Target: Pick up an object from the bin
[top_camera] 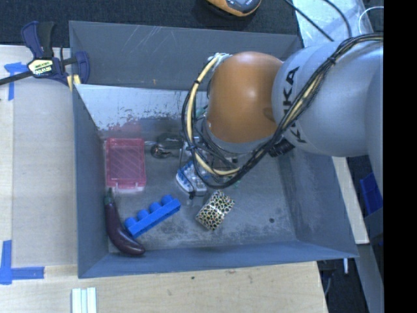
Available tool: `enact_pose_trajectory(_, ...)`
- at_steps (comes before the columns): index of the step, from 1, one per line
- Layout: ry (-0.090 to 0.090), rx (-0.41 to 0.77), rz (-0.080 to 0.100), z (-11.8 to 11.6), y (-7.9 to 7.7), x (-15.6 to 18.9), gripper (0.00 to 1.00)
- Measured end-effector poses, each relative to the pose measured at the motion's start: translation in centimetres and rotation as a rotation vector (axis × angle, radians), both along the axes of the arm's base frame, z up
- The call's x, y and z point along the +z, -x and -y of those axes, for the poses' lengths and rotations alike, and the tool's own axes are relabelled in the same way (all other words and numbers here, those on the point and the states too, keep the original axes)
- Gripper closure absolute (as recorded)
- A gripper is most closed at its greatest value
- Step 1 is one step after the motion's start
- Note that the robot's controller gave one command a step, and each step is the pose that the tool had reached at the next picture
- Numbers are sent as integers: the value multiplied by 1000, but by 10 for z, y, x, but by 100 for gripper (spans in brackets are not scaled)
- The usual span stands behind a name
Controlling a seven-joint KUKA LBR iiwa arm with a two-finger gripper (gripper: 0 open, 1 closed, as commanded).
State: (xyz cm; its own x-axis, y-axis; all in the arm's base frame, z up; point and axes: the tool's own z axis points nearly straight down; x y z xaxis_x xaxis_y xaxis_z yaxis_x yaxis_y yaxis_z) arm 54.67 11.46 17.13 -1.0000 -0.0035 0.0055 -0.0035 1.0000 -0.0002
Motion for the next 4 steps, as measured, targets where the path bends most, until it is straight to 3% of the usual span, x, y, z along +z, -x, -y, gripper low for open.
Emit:
enact_pose_trajectory(1,-1,-4,9,1,-2,5,0)
enact_pose_trajectory(2,-2,218,5,-42,14,-75,0)
enact_pose_trajectory(3,1,260,8,-54,23,-101,0)
enact_pose_trajectory(4,1,286,9,-53,20,-101,0)
